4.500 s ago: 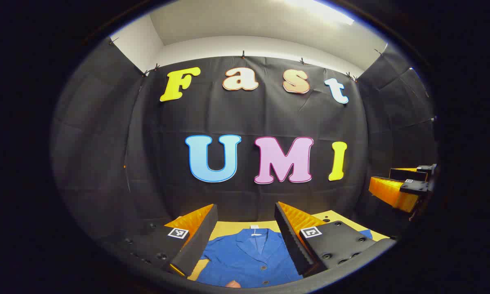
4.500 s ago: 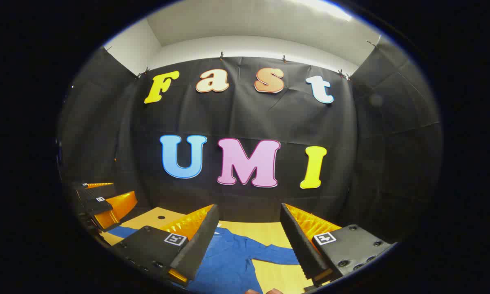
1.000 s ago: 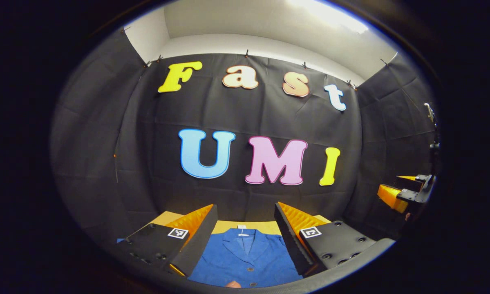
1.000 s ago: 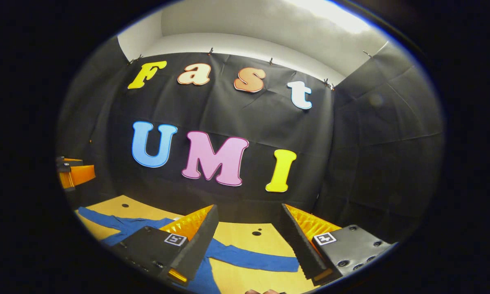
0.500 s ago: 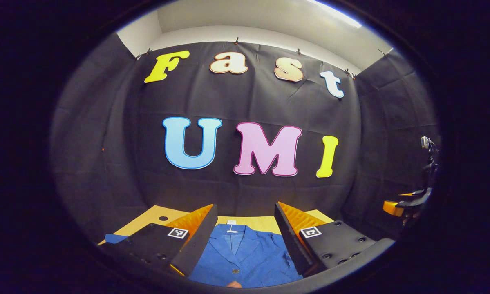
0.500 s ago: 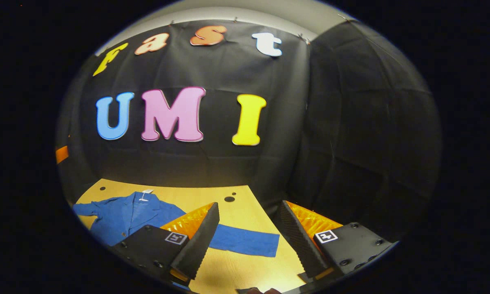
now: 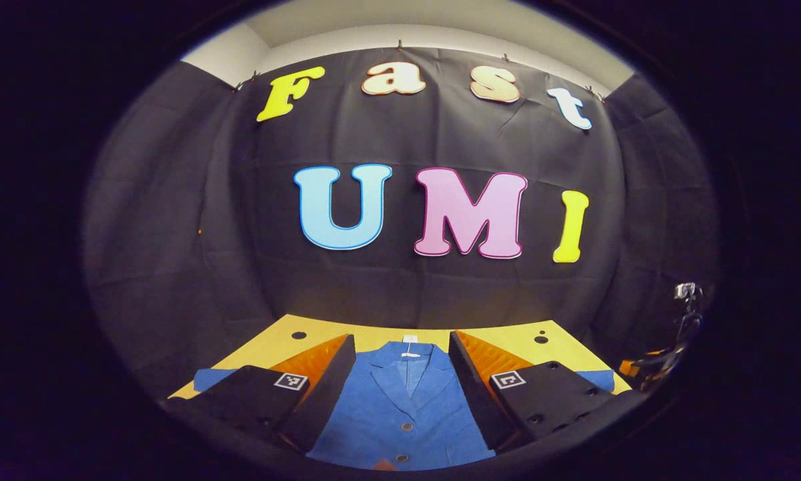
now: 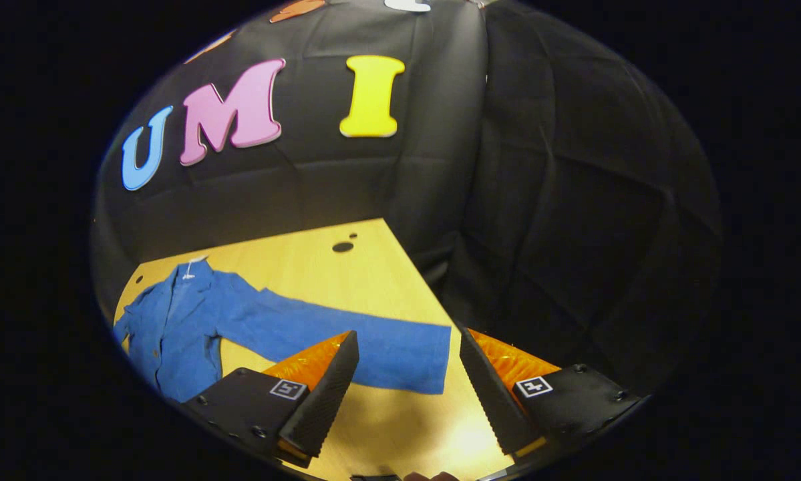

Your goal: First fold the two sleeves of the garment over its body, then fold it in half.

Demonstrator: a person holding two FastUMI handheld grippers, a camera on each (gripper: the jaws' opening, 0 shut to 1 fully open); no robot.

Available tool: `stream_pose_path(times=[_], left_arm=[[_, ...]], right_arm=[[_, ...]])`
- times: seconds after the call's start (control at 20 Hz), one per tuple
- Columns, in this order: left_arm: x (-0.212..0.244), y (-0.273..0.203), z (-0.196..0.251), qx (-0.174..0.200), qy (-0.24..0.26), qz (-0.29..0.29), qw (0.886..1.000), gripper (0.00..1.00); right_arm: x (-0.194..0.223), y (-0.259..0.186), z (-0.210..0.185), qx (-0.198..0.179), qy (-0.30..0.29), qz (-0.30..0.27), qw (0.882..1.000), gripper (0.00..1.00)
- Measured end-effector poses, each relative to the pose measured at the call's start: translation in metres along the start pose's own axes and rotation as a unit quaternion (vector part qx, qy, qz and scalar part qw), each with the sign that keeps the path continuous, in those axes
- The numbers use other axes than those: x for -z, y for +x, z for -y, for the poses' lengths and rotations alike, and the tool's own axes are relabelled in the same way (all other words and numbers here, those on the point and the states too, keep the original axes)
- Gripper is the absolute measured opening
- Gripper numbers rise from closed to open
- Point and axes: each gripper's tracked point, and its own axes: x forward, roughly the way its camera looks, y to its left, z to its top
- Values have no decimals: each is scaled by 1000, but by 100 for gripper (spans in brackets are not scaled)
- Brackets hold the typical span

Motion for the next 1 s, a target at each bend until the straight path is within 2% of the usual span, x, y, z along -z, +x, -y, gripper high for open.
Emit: stream_pose_path(times=[0.15, 0.35, 0.6, 0.75, 0.8, 0.85, 0.95, 1.0], left_arm=[[-3, 1, -3, -19, -1, -1, 1000, 82], [0, 3, 5, -24, 20, -7, 999, 82], [-4, 9, 15, -14, 18, -8, 1000, 82], [-3, 12, 16, -11, 21, -10, 1000, 82], [-3, 13, 16, -10, 22, -11, 1000, 82], [-1, 13, 16, -11, 24, -14, 1000, 82], [1, 13, 18, -7, 24, -15, 1000, 82], [1, 13, 20, -3, 24, -16, 1000, 82]], right_arm=[[37, 26, 4, 1, 27, -60, 998, 98], [62, 50, 13, 9, 53, -103, 993, 98], [69, 62, 21, 20, 81, -122, 989, 98], [71, 60, 22, 22, 77, -131, 988, 98], [71, 64, 21, 24, 72, -127, 989, 88], [71, 64, 20, 26, 64, -132, 989, 98], [73, 65, 18, 31, 46, -138, 989, 99], [73, 66, 18, 31, 36, -145, 988, 87]])
